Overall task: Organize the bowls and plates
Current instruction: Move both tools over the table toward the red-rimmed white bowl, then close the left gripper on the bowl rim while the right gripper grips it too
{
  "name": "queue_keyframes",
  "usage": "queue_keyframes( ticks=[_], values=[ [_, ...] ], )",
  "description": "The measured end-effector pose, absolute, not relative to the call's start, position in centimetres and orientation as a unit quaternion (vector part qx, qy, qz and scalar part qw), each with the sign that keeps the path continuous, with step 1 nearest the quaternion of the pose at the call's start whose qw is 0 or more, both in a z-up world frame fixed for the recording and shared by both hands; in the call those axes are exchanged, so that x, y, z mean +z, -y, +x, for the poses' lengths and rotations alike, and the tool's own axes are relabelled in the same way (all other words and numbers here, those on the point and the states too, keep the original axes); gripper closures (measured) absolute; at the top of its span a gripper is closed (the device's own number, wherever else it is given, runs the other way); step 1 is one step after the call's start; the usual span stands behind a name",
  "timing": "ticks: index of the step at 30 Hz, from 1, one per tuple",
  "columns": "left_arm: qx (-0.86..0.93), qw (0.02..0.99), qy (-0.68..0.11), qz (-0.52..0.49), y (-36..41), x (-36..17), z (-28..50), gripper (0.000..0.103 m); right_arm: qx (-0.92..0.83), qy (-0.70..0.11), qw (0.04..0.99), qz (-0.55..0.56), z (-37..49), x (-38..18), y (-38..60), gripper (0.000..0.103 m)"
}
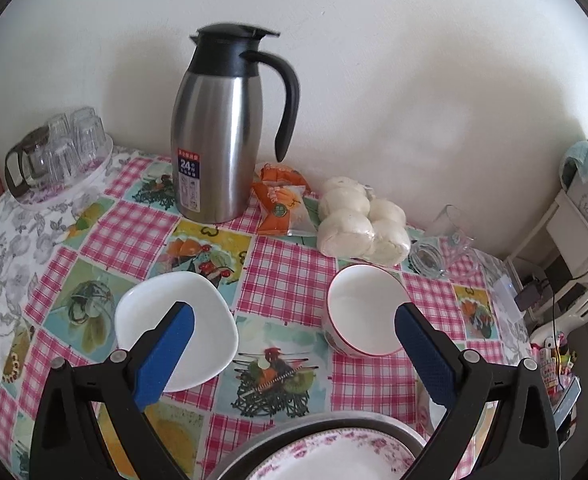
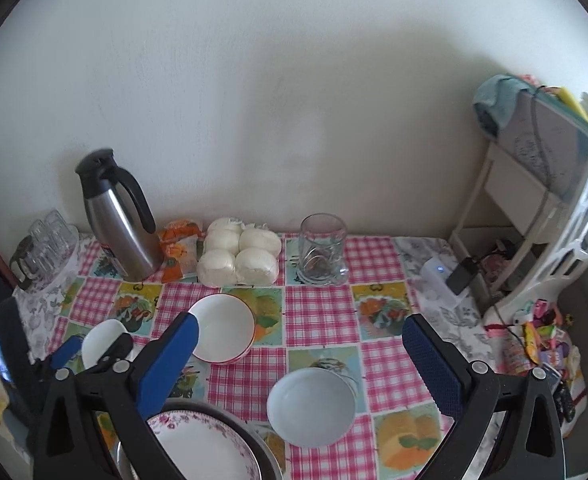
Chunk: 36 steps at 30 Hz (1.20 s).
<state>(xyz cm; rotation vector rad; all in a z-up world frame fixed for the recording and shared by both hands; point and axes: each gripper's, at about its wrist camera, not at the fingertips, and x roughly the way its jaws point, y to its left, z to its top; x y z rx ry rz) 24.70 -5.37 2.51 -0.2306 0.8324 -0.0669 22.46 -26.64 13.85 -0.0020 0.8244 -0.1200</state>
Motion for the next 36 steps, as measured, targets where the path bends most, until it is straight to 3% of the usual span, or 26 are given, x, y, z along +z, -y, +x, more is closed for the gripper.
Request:
queue_keyframes(
  ticks=[8, 17, 21, 28, 32, 36],
  values=[
    [-0.039, 0.898, -0.421, -0.124, 5.5, 0.1, 26.7, 0.003, -0.042, -0.445, 0.894, -0.030, 26.4, 8.3, 24.9, 0.002],
    [-0.053, 0.884, -0.445, -0.134, 6.8, -2.7, 28.5, 0.004, -0.034, -0.493, 0.868, -0.047, 29.8, 2.9, 23.7, 0.025],
    [-0.059, 0.880, -0.451, -0.135, 7.2, -3.5, 29.2, 0.019, -0.027, -0.513, 0.857, -0.035, 30.8, 0.7, 23.5, 0.035],
    [-0.072, 0.875, -0.461, -0.127, 8.5, -4.6, 30.4, 0.034, -0.019, -0.541, 0.841, -0.002, 32.6, -2.8, 23.8, 0.048],
    [-0.075, 0.871, -0.469, -0.128, 8.9, -5.4, 31.0, 0.038, -0.008, -0.554, 0.833, 0.007, 33.5, -4.4, 23.6, 0.056],
    [-0.080, 0.864, -0.479, -0.133, 9.1, -6.2, 31.4, 0.051, -0.001, -0.561, 0.828, 0.011, 34.0, -5.4, 23.3, 0.067]
  ],
)
